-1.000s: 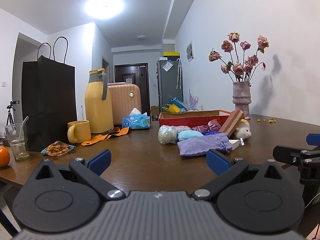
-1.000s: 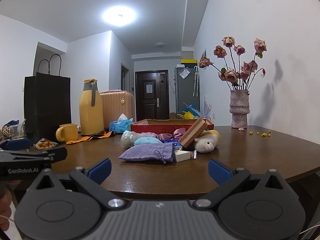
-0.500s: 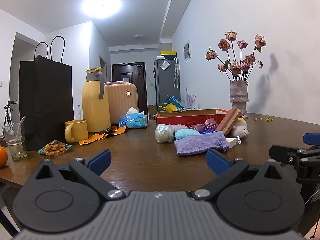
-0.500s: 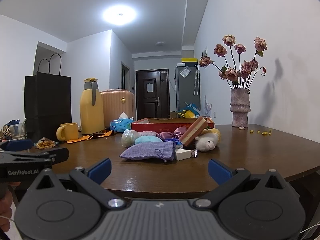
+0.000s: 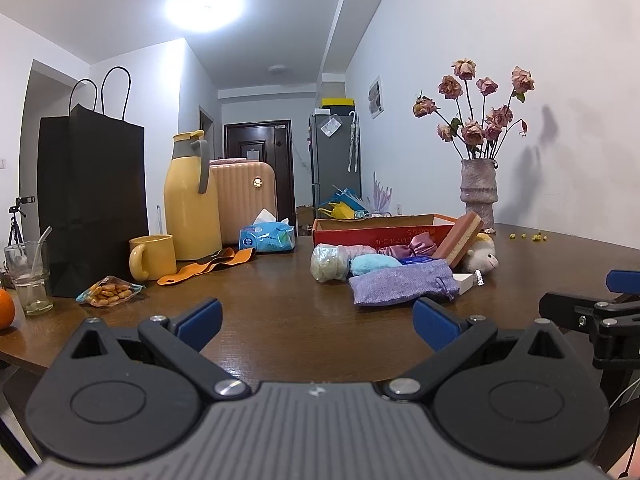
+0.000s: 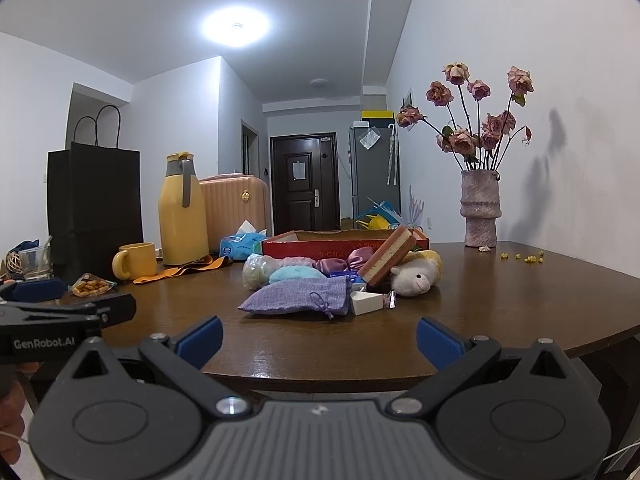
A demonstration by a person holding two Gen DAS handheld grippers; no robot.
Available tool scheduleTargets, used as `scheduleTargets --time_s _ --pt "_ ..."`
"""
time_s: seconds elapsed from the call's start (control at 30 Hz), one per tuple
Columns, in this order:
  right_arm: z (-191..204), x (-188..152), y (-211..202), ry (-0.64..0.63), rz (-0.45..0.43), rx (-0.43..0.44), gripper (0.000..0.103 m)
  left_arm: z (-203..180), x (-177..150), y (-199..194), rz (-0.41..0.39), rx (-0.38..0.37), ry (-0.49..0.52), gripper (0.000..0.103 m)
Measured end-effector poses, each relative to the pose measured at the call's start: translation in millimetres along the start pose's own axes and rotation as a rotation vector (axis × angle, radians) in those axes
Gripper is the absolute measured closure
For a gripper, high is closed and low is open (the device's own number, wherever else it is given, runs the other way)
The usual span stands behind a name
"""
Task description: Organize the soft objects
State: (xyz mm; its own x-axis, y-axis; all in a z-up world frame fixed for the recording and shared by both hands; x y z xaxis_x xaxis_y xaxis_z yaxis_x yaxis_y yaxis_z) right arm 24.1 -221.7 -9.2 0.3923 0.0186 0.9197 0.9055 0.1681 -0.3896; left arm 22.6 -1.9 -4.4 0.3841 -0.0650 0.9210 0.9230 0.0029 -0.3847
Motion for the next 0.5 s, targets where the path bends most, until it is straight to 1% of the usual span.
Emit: scheduleTargets --time_s 0.5 --pt "0.8 -0.5 2.4 0.004 0.001 0.002 0.000 1.0 -0.6 3.6 0.009 0.000 -0.003 0.000"
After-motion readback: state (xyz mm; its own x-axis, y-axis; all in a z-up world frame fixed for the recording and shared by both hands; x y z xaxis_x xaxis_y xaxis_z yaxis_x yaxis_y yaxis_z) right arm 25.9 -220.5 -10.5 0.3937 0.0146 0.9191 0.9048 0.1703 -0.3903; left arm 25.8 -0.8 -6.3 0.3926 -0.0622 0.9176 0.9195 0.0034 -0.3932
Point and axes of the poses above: each gripper's, at about its wrist camera, not at the fingertips, and y roughly the way its jaws point, z to its left, x to its top, the point moved 2 cm from there along y, roughly the way its jaws point, and after that the axes turned 14 degrees about z, right-handed, at the moved point
